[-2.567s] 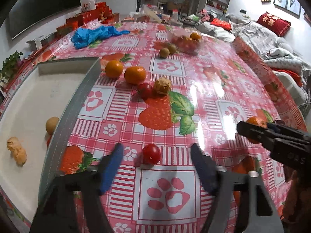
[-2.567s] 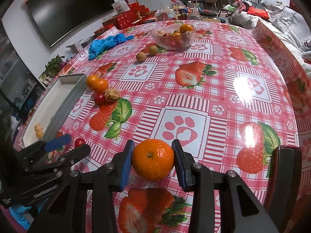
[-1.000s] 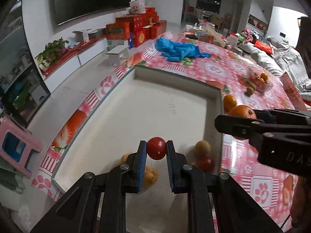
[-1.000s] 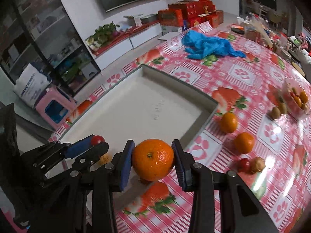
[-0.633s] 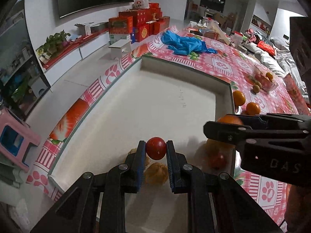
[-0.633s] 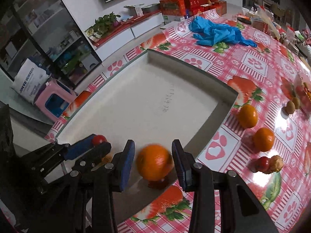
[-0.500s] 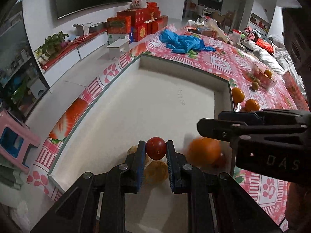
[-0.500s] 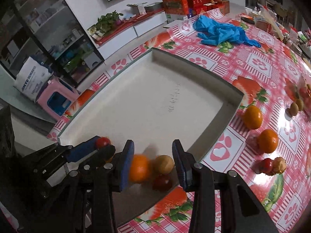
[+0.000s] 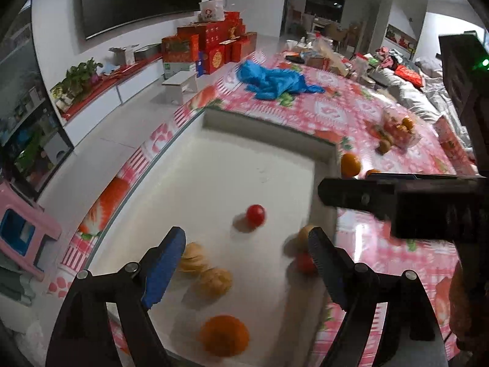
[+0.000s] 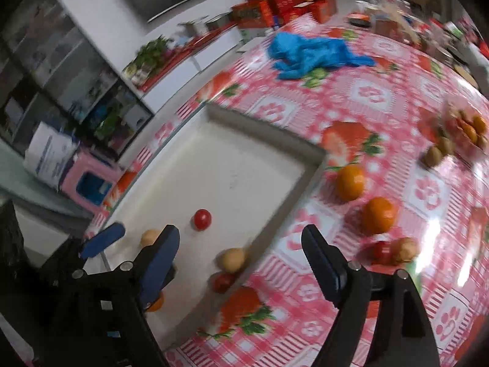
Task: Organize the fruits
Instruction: 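Move the right tool to another orange while the left tool moves toward a cherry tomato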
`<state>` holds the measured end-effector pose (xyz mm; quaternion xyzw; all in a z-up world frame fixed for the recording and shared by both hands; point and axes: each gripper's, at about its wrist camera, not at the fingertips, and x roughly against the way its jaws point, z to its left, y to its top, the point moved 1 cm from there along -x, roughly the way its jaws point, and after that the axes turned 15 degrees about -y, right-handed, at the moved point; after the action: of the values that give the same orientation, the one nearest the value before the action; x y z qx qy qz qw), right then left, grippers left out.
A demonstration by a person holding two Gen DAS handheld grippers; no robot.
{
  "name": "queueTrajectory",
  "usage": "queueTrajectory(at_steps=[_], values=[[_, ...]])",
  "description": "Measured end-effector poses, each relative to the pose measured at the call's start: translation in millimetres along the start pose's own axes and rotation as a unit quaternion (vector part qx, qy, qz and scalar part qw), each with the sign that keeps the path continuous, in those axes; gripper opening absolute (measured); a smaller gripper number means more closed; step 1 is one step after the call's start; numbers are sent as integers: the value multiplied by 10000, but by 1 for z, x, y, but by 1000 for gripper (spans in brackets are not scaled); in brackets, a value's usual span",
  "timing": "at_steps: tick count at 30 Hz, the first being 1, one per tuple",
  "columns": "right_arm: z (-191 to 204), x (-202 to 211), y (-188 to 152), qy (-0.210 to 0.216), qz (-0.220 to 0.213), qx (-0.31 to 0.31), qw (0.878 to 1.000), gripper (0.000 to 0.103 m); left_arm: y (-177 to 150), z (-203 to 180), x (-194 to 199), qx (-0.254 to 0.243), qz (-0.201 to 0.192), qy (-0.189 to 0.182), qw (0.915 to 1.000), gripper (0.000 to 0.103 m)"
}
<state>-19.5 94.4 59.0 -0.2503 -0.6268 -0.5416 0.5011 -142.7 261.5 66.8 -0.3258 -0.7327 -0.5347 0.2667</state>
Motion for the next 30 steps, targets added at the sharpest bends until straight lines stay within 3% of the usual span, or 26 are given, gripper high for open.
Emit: queueTrajectory(at_steps=[5, 12, 16, 23, 30], values=[[-46, 18, 13, -171, -179, -517, 9984, 85, 19, -27, 11, -193, -99, -284, 9994, 83], [-128, 48, 24, -1101, -612, -973, 9873, 85, 51, -70, 29, -528, -453, -542, 9961, 83], [-162, 31, 6, -1480, -288, -1109, 9823, 85, 56, -83, 19, -544, -472, -613, 9955, 83], [-154, -12, -34, -1405, 58, -754, 9872, 85, 28, -92, -32, -396, 201, -615, 9971, 83], [-139, -23, -24, -1089, -137, -718, 9914, 85, 6, -97, -48, -460, 456, -556, 9964, 83]])
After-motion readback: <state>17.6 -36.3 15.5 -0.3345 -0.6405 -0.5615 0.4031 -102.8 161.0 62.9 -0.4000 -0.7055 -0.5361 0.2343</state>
